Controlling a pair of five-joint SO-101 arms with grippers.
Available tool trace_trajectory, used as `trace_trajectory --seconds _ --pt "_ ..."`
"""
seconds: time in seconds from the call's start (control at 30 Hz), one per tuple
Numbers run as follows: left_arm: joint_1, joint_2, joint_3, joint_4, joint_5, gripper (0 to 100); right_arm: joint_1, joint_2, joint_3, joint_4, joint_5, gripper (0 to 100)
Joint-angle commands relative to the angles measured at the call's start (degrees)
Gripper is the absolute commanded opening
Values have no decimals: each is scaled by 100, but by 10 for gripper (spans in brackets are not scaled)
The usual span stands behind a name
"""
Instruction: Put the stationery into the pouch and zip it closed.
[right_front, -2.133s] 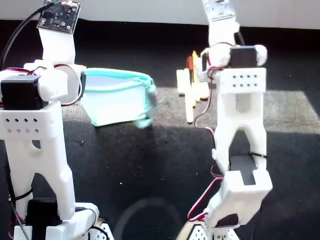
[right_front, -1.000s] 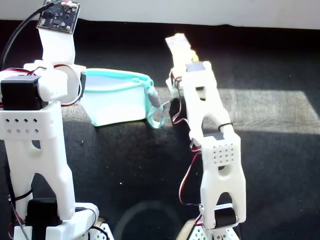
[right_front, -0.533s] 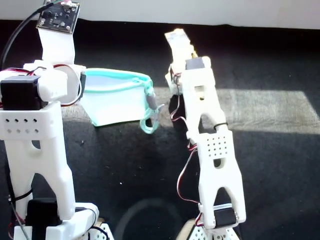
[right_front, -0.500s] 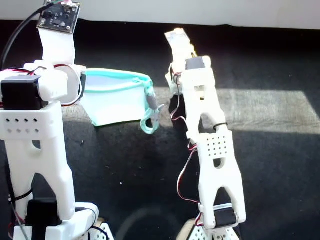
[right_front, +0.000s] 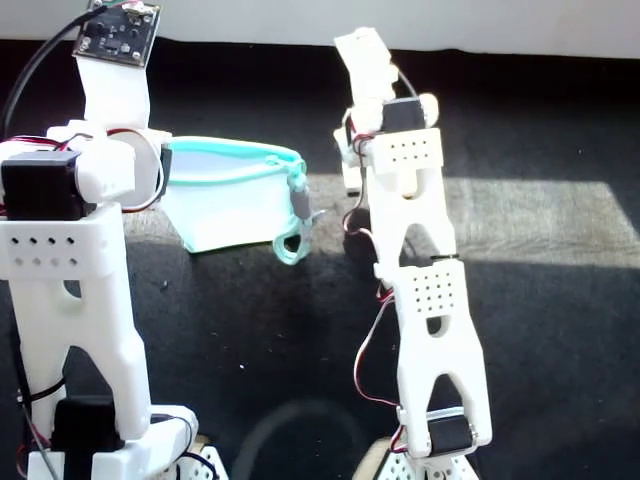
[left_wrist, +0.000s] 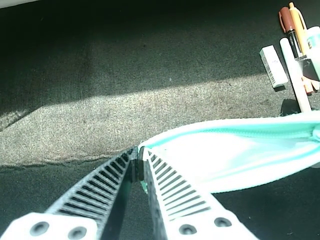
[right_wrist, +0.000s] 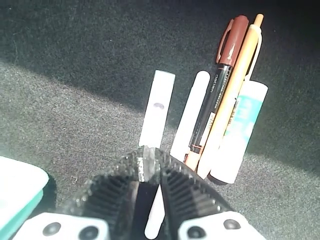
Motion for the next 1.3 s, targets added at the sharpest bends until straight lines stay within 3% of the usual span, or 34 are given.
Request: trace_trajectory --seconds 0.0,0.1,0.43,0.83,1.27 --pt "-31 48 154 88 9 9 13 40 92 -321 -18 115" --pt "-31 48 154 88 9 9 -13 207 330 -629 -18 204" --pt "-286 84 154 88 9 9 -286 295 400 -1297 -18 191" --pt "-312 84 154 88 0 9 -303 286 1613 -2158 -18 191" --pt "-312 92 154 88 0 9 -330 514 1666 -2220 9 191"
